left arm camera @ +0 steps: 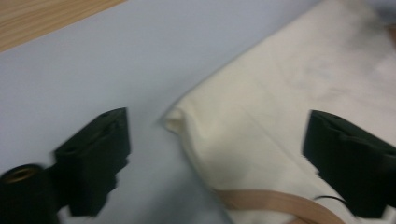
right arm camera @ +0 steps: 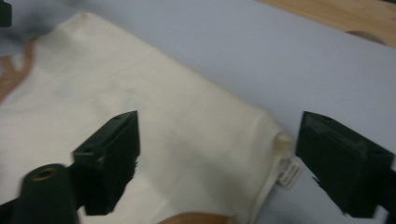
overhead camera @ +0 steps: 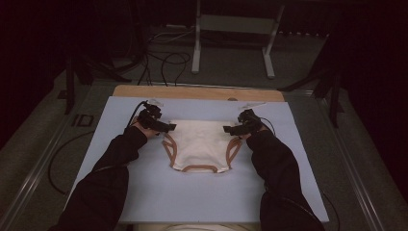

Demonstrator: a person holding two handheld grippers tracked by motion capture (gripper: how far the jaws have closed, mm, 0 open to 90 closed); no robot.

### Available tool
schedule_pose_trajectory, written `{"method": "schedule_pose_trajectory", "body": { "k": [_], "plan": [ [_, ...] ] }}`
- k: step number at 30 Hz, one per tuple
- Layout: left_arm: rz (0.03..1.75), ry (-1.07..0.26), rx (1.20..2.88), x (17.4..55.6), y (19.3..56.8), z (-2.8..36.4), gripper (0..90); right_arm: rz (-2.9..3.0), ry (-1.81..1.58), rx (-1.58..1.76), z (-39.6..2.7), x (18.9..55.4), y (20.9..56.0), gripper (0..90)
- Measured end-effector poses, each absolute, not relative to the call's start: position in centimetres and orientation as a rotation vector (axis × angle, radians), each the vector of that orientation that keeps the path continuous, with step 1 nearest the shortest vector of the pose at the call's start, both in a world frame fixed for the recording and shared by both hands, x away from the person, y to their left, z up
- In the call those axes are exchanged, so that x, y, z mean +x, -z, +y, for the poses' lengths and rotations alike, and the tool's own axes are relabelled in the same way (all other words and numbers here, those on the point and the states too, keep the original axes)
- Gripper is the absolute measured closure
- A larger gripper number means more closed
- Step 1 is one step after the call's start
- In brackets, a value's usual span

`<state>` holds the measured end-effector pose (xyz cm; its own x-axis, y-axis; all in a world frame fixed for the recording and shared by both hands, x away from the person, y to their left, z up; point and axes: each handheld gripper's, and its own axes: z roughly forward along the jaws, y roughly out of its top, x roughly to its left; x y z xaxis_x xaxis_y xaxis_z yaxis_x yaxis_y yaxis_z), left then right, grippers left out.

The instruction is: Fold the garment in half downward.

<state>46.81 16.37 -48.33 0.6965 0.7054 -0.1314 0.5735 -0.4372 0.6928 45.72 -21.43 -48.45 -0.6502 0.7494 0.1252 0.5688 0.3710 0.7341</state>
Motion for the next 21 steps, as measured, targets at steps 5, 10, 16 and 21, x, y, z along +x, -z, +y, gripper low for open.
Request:
{"method": "schedule_pose_trajectory", "body": {
  "k": [5, 10, 16, 21],
  "plan": [
    [0.896, -0.226, 2.132, 45.1, 47.4, 16.3, 0.0, 2.415, -1.166, 1.169, -21.7, 44.7, 48.3, 10.1],
    [0.807, -0.214, 2.125, 43.3, 46.3, 16.2, 0.0, 2.426, -1.174, 1.141, -21.7, 43.8, 48.1, 10.0],
    [0.650, -0.208, 2.121, 40.1, 45.0, 15.9, 0.0, 2.414, -1.187, 1.094, -21.2, 42.7, 47.1, 9.8],
    [0.618, -0.214, 2.122, 38.9, 44.8, 16.1, 0.0, 2.420, -1.189, 1.052, -20.7, 42.5, 46.3, 9.8]
  ]
}}
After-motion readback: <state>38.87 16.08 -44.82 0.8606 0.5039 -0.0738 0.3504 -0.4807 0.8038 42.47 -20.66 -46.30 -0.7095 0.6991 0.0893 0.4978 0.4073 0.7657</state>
